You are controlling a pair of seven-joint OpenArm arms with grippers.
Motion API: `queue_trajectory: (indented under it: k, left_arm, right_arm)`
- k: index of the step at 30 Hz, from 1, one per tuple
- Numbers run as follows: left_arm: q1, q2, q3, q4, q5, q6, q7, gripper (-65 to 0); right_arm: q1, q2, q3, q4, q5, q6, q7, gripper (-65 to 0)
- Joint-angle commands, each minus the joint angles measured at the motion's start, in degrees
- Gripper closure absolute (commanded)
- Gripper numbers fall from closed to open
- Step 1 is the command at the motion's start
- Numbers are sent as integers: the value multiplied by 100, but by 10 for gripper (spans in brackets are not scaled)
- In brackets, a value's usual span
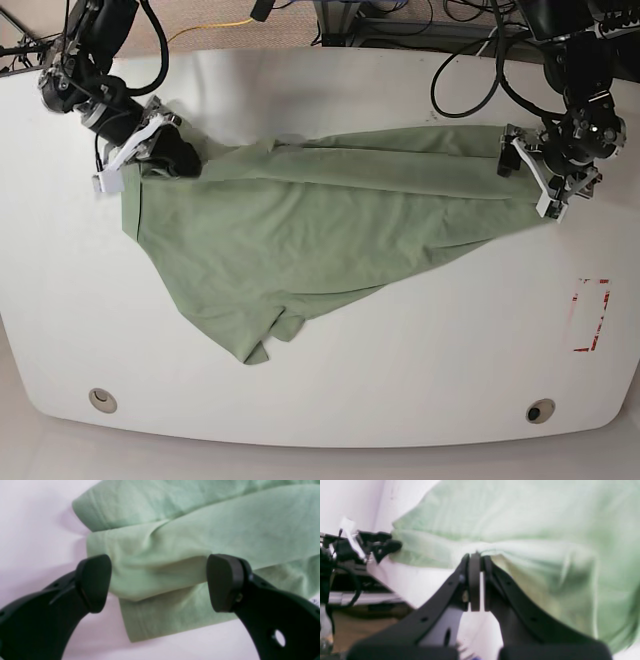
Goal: Fold the T-shirt properly
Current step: 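Release and regrasp the shirt edge with the right gripper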
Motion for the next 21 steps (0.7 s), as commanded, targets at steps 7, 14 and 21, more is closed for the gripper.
queue_trajectory:
  k: [7,14,21]
  left_arm:
    - [-54,-94,-25,117,-47,-11,-52,-554]
    - [-46,-94,-25,108,-47,-11,-52,-554]
    - [-46,-94,-25,82,-47,-11,-52,-554]
  right_arm:
    - [915,512,-224,-956,90,454,159,0]
    - [1478,644,-567,-1387,-314,489,185,0]
    - [2137,644,-910,-1404,-1334,489,185,0]
